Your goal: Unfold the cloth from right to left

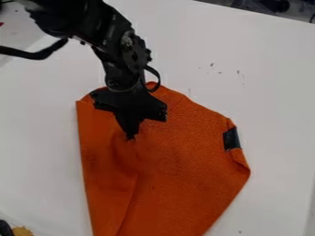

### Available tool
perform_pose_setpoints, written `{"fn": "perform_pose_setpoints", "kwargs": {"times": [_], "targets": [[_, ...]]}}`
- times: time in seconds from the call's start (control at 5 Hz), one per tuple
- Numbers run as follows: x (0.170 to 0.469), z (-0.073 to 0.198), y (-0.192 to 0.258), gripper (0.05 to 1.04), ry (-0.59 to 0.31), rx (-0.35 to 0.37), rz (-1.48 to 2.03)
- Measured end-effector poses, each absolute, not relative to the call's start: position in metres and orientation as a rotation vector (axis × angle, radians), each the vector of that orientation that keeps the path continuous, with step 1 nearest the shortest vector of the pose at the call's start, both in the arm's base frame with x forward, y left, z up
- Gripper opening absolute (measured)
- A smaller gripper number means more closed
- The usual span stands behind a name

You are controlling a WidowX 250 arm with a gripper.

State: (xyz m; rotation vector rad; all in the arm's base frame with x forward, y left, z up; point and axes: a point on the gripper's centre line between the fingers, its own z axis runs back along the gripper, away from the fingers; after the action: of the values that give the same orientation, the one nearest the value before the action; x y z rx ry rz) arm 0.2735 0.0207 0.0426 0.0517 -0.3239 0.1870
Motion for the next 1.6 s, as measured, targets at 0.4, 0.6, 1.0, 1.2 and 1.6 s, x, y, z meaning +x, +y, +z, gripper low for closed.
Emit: {"fn": "perform_pose_setpoints", "kwargs": {"times": [0.4,0.6,1.0,1.2,1.6], "targets": [[0.229,0.037,0.062,0.054,-0.369,0.065,0.304],[0.209,0.027,0.082,0.054,-0.359,0.053,0.332],[0.181,0.018,0.104,0.054,-0.308,0.072,0.356],[0.174,0.021,0.111,0.073,-0.306,0.093,0.360],[0.155,0.035,0.138,0.467,-0.292,0.223,0.330]]}}
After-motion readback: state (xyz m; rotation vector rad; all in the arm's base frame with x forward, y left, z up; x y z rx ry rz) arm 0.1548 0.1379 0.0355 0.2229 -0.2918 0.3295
